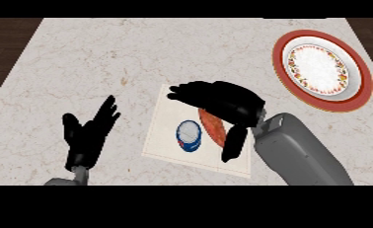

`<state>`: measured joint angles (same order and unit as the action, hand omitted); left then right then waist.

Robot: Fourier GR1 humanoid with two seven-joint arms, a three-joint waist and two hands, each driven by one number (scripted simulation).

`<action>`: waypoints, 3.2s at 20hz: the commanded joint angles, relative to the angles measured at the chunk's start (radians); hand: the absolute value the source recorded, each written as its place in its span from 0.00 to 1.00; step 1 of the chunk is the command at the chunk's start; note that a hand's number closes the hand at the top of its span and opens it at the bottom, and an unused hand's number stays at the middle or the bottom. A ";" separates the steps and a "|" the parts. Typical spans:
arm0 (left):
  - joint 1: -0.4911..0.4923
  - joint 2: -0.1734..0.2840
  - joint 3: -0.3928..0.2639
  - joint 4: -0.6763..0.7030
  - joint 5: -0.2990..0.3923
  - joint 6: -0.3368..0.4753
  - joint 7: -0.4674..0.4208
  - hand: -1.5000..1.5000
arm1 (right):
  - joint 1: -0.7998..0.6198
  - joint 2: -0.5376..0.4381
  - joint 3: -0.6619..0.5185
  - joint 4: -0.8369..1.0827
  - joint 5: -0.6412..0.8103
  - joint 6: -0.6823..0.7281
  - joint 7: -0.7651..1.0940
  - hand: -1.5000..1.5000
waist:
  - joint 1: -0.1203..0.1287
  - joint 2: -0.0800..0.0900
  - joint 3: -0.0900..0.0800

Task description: Pick the can from the placemat and place it in the plate

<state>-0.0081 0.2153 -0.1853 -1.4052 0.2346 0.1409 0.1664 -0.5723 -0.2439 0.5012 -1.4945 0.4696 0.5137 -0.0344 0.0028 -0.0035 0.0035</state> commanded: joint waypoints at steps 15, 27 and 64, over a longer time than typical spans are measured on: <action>0.064 -0.028 0.036 -0.060 -0.058 -0.053 0.046 0.50 | 0.122 0.133 0.031 0.058 0.347 -0.087 -0.040 0.00 | 0.003 0.003 -0.003; 0.005 -0.081 0.033 -0.086 -0.109 -0.023 0.121 0.50 | 0.011 0.236 0.086 0.339 0.509 -0.122 -0.100 1.00 | 0.011 0.006 -0.003; -0.014 -0.076 0.118 0.016 -0.099 -0.104 0.043 0.50 | -0.045 0.244 -0.337 0.315 0.874 -1.337 1.101 1.00 | 0.011 0.009 -0.004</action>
<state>-0.0022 0.1239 -0.0951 -1.4374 0.1260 0.0531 0.2255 -0.6238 -0.0021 0.1912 -1.2136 1.3053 -0.6426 0.9638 0.0251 0.0021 0.0008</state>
